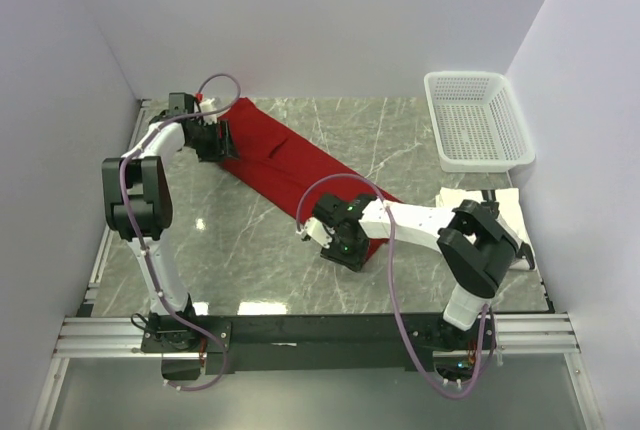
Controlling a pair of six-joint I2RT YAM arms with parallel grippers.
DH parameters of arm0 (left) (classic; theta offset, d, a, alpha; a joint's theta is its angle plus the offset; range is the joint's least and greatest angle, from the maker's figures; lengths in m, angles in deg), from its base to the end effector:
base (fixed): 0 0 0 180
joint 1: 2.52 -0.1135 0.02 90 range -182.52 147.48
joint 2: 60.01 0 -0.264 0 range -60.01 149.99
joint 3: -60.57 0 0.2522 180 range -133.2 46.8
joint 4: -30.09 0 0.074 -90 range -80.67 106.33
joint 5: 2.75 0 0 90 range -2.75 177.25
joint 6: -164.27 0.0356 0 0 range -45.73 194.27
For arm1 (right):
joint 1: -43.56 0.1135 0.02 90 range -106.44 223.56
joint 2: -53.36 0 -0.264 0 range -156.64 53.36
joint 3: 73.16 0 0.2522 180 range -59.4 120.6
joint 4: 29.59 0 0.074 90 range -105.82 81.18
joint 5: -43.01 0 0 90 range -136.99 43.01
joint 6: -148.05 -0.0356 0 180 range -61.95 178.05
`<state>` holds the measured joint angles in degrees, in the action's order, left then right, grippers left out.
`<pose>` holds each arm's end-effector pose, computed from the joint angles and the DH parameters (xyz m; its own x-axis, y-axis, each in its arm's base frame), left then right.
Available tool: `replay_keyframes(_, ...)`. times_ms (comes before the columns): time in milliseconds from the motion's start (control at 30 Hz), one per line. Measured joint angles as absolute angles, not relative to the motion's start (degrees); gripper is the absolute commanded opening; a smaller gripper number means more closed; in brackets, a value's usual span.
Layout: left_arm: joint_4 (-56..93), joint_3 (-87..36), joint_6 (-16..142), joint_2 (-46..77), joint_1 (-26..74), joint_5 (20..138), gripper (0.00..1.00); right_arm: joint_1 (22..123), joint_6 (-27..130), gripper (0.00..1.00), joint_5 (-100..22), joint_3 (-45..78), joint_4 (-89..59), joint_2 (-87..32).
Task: Fold and stack the t-shirts
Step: Fold the tshirt
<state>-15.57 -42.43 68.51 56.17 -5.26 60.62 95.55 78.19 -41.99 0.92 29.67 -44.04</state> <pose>0.4371 0.0049 0.2024 -0.8694 -0.1314 -0.4763 0.1022 0.8953 -0.4336 0.1821 0.2381 0.1669 -0.3007 -0.9417 -0.1510 -0.9537 0.2986 0.0367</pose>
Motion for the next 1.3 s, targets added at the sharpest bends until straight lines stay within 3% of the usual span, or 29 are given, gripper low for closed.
replay_keyframes(200, -15.7, -43.7, 68.5, 58.1, -5.3, 61.3, 0.60, 95.5, 76.7, 0.38, -44.6, 1.0, 27.8, -46.3)
replay_keyframes(300, -15.8, -44.6, 68.6, 60.1, -5.3, 62.1, 0.56, 95.6, 76.6, 0.19, -45.8, 1.1, 27.7, -46.4)
replay_keyframes(333, -15.9, -44.9, 68.5, 60.7, -5.3, 62.5, 0.54, 95.6, 76.8, 0.05, -46.4, 1.1, 27.6, -46.4)
replay_keyframes(367, -16.1, -45.2, 68.5, 61.3, -5.3, 63.0, 0.51, 95.7, 77.3, 0.00, -46.9, 1.1, 27.4, -46.5)
replay_keyframes(400, -16.6, -45.9, 68.6, 62.4, -5.3, 63.5, 0.42, 95.7, 77.3, 0.00, -47.0, 1.0, 27.4, -46.5)
replay_keyframes(567, -19.9, -52.2, 68.6, 67.5, -5.7, 65.0, 0.28, 97.0, 81.2, 0.00, -47.2, -0.7, 27.5, -44.7)
replay_keyframes(700, -23.9, -59.8, 68.6, 72.2, -6.1, 65.0, 0.24, 100.5, 85.3, 0.00, -45.4, -3.3, 28.7, -42.2)
replay_keyframes(767, -25.2, -62.6, 68.6, 73.8, -6.1, 64.7, 0.27, 102.8, 86.9, 0.00, -44.0, -3.6, 29.1, -41.7)
replay_keyframes(867, -26.6, -64.4, 68.9, 74.7, -6.0, 64.0, 0.39, 104.6, 87.8, 0.46, -42.1, -3.0, 29.5, -41.8)
replay_keyframes(900, -26.6, -64.5, 69.0, 74.7, -6.0, 63.6, 0.42, 104.6, 87.8, 0.79, -41.1, -2.5, 30.5, -41.9)
replay_keyframes(933, -26.5, -64.5, 69.3, 74.7, -6.0, 63.3, 0.44, 104.4, 88.0, 0.82, -40.2, -2.1, 31.9, -41.9)
replay_keyframes(1100, -24.8, -63.3, 70.8, 73.4, -6.1, 62.3, 0.50, 99.9, 89.2, 0.81, -34.2, 3.1, 38.3, -41.6)
replay_keyframes(1300, -23.3, -56.3, 72.1, 65.4, -6.3, 62.7, 0.53, 83.4, 89.5, 0.60, -29.0, 16.1, 41.0, -43.5)
